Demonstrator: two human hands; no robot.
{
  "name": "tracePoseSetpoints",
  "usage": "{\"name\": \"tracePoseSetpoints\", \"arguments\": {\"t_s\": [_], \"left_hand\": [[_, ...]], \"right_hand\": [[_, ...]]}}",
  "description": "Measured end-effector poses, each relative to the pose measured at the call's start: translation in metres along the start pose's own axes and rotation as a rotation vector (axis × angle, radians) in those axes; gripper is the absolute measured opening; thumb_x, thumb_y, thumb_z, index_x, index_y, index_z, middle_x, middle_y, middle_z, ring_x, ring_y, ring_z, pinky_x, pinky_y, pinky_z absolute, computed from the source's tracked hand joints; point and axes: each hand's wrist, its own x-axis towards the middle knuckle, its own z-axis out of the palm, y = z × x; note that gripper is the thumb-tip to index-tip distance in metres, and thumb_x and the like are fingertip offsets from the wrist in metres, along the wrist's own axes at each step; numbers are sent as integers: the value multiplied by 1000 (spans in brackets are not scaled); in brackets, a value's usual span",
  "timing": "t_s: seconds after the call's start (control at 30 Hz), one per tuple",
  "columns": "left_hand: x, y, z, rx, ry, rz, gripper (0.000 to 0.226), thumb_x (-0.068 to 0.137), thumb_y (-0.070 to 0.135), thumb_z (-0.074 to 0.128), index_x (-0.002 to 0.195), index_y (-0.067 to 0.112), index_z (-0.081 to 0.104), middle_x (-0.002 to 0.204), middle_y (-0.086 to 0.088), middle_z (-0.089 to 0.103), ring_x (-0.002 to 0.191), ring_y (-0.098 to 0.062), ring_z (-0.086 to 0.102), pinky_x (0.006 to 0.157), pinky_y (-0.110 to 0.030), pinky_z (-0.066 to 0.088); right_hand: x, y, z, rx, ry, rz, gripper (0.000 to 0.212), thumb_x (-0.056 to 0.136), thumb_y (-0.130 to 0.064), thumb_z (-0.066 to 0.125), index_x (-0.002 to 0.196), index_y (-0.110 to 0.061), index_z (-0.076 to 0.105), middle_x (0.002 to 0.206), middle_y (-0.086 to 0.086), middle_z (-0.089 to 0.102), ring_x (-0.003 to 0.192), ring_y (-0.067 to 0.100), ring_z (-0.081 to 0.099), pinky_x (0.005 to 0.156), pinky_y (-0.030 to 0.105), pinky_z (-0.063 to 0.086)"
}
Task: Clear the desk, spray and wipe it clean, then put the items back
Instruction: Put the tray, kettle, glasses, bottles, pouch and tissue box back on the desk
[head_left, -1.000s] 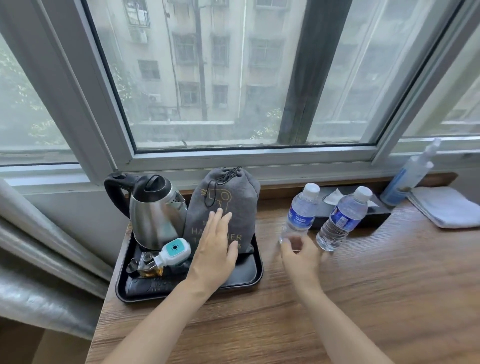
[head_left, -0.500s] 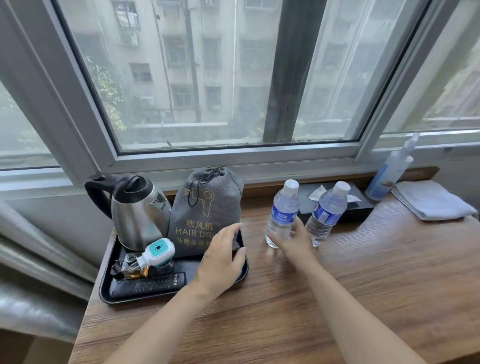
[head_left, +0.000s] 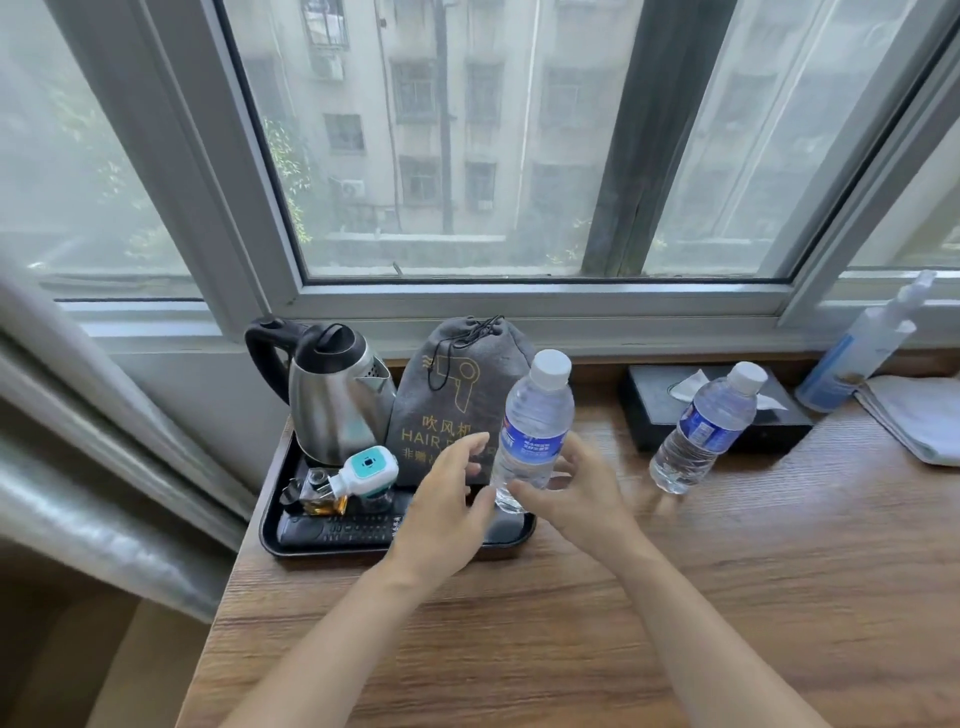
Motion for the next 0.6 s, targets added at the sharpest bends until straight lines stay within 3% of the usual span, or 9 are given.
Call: {"name": "tracePoseSetpoints", "arguments": {"t_s": [0.13,0.27,0.43,0.6], "left_hand": [[-17,-24,-14,110,-33,-120,72,93,25,73,156,26,39,151,17,50,138,-5,48,114,-32,43],[-30,-41,-21,152,-8,-166,65,84,35,77,142,37,49,126,23,64,125,-6,56,102,-37,52],[-34,-45,-25,175,82,-206,48,83,39,79,127,37,58,104,13,62,100,-8,52,78,-31,50],[-31,-45,-27,192,118,-229,54,83,36,80,132,36,57,104,6,57,107,-18,57,79,-31,48]], "right_hand": [[4,-2,28,10,-125,-10,50,75,-14,87,117,-33,68,110,-14,74,103,9,69,88,28,58],[7,4,54,-1,-203,24,53,73,-12,88,118,-33,68,112,-14,74,107,7,68,88,29,58],[9,6,81,-52,-253,21,54,71,-10,88,113,-38,69,113,-21,71,109,3,67,92,34,60],[12,10,91,-12,-270,44,57,72,-9,85,119,-36,68,120,-13,71,115,7,66,99,40,57]]}}
